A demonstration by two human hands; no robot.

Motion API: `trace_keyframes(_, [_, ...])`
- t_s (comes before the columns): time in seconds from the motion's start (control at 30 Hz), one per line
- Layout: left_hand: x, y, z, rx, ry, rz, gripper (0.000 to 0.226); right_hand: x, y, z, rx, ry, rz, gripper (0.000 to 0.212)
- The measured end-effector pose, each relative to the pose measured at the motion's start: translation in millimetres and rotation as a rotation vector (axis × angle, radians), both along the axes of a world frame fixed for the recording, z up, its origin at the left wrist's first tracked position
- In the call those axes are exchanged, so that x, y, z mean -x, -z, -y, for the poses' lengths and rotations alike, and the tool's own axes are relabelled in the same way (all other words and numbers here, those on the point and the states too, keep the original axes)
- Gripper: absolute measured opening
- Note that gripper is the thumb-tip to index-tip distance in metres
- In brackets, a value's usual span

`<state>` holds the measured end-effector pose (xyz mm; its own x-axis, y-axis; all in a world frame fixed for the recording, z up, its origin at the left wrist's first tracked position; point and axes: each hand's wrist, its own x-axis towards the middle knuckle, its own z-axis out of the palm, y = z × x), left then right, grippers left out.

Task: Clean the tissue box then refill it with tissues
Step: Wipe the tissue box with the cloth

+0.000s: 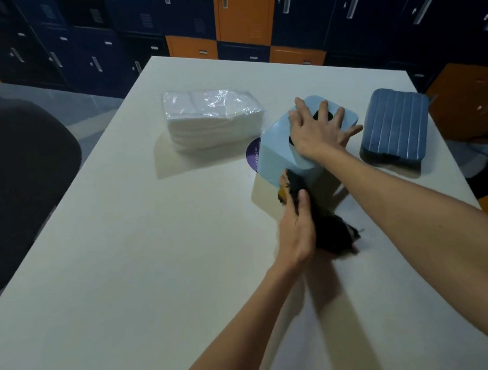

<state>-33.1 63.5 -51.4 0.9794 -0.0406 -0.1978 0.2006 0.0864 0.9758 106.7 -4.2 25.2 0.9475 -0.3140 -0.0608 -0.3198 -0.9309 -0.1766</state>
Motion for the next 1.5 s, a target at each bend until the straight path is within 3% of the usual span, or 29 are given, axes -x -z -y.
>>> trace_keyframes(0.17, [-22.5,-11.0,-54.2,0.270,-0.276,-0.360,0.050,-1.7,-16.4,14.8,0.050,-0.180,-0.025,0.059])
trace_keyframes(0.3, [-49.1,-34.6,-95.8,0.315,-0.353,-0.390,0.053,-2.6,-9.7,30.5,0.170,-0.545,0.010,0.054])
trace_keyframes(0.57, [-56.7,-54.6,-113.9,0.332,-0.370,-0.385,0.050,-8.3,-22.1,9.7,0.301,-0.279,0.002,0.064])
trace_keyframes(0.77, [-56.4,-52.5,-110.8,0.283,-0.329,-0.359,0.052,-8.9,-16.6,47.5,0.267,-0.445,-0.017,0.057])
trace_keyframes(1.0, [-92.5,-53.7,-58.2,0.150,-0.189,-0.295,0.056,-8.3,-9.4,26.5,0.136,-0.402,-0.017,0.056])
trace_keyframes(1.1, [-100.0,-53.7,-43.4,0.138,-0.280,-0.285,0.057,-11.3,-8.3,13.3,0.134,-0.384,-0.018,0.056])
trace_keyframes(1.2, [-73.6,-40.0,-18.4,0.086,-0.437,-0.073,0.053,-11.5,-7.4,11.4,0.144,-0.367,-0.007,0.055])
trace_keyframes(1.27, [-45.0,-28.4,0.6,0.056,-0.405,0.053,0.058,-10.6,-6.6,8.7,0.141,-0.348,0.000,0.056])
trace_keyframes(1.37, [-44.0,-15.9,8.1,0.011,-0.308,0.002,0.064,-6.3,-6.4,2.6,0.131,-0.311,-0.005,0.058])
trace_keyframes(1.5, [-96.8,-24.9,-13.0,0.117,-0.450,-0.172,0.062,0.5,-2.3,-3.7,0.092,-0.222,0.012,0.060])
